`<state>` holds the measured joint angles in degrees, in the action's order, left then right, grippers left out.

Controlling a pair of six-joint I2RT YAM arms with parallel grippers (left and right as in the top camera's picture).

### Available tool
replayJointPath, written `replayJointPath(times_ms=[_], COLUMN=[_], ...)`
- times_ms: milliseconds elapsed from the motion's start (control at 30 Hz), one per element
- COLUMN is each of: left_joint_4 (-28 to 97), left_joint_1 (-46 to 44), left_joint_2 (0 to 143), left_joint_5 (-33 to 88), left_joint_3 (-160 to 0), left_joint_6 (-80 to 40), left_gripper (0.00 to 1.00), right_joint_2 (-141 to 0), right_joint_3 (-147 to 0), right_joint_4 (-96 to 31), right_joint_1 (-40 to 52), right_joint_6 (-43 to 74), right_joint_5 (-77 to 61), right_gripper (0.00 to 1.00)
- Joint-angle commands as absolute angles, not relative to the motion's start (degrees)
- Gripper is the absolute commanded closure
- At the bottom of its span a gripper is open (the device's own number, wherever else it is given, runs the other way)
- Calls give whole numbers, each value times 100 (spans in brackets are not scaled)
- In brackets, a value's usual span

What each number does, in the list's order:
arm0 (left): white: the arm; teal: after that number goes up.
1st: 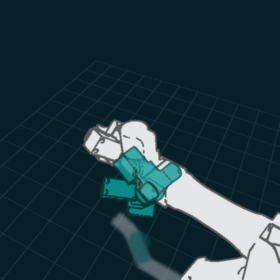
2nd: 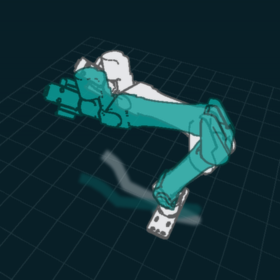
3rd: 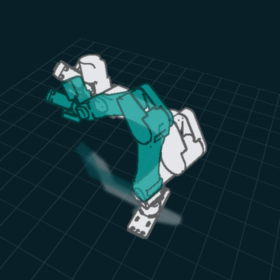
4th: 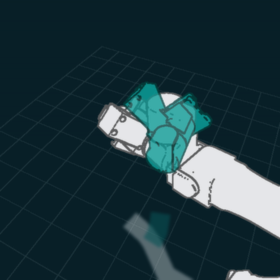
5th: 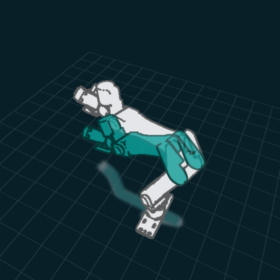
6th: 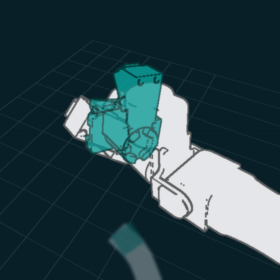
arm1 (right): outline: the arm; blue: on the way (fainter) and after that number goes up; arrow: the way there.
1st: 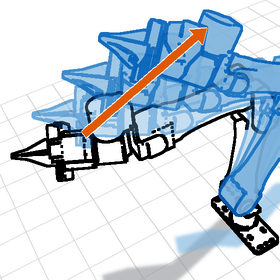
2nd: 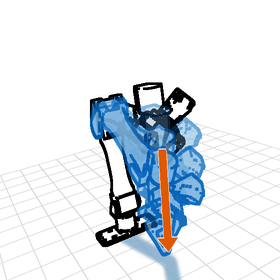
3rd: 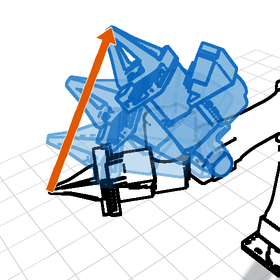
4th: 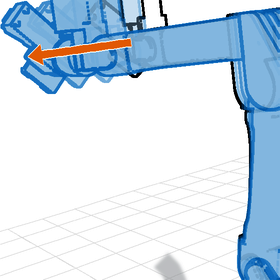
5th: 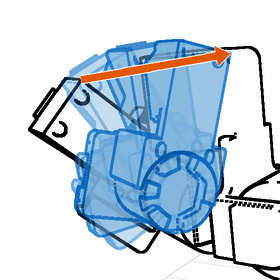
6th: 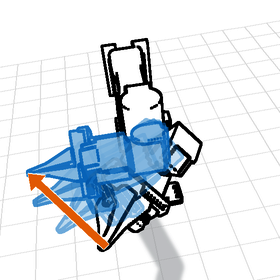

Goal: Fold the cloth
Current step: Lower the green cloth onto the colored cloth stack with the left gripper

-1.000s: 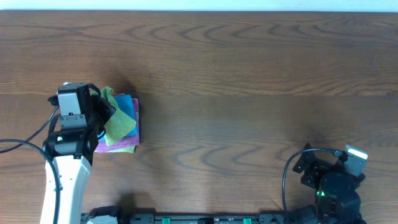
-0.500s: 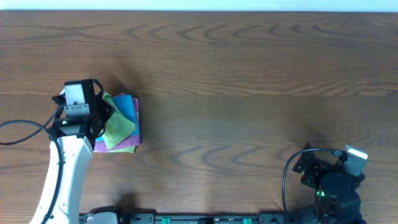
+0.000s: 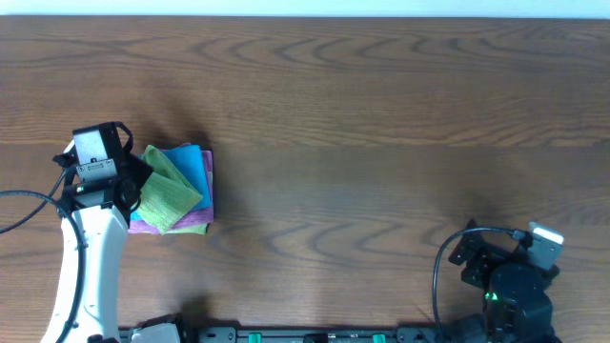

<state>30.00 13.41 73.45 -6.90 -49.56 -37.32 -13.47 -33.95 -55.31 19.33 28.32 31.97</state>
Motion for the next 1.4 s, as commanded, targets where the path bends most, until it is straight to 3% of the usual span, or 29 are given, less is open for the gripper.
replayJointPath(times_ms=[0, 67, 333, 1367], left_joint_4=[2987, 2976, 2954, 3415], left_joint_1=[1363, 1363, 1365, 1391], left_joint_2=[7378, 7378, 7332, 6615], left_joint_5=[-797, -799, -650, -814], left_joint_3=[-5076, -5076, -5076, -5081], left_joint_6=[-3699, -3699, -3548, -3164], left_gripper=[33, 31, 2, 4], right_joint_2=[-1313, -1313, -1313, -1313], right_joint_3=[-3371, -3371, -3371, -3371], right_joint_4=[-5533, -5533, -5533, -5533], right_joint_1=[1905, 1905, 1905, 1905], right_joint_6=[2930, 2930, 2930, 2930], right_joint_5=[3277, 3277, 3277, 3277], right_gripper=[1, 1, 1, 1])
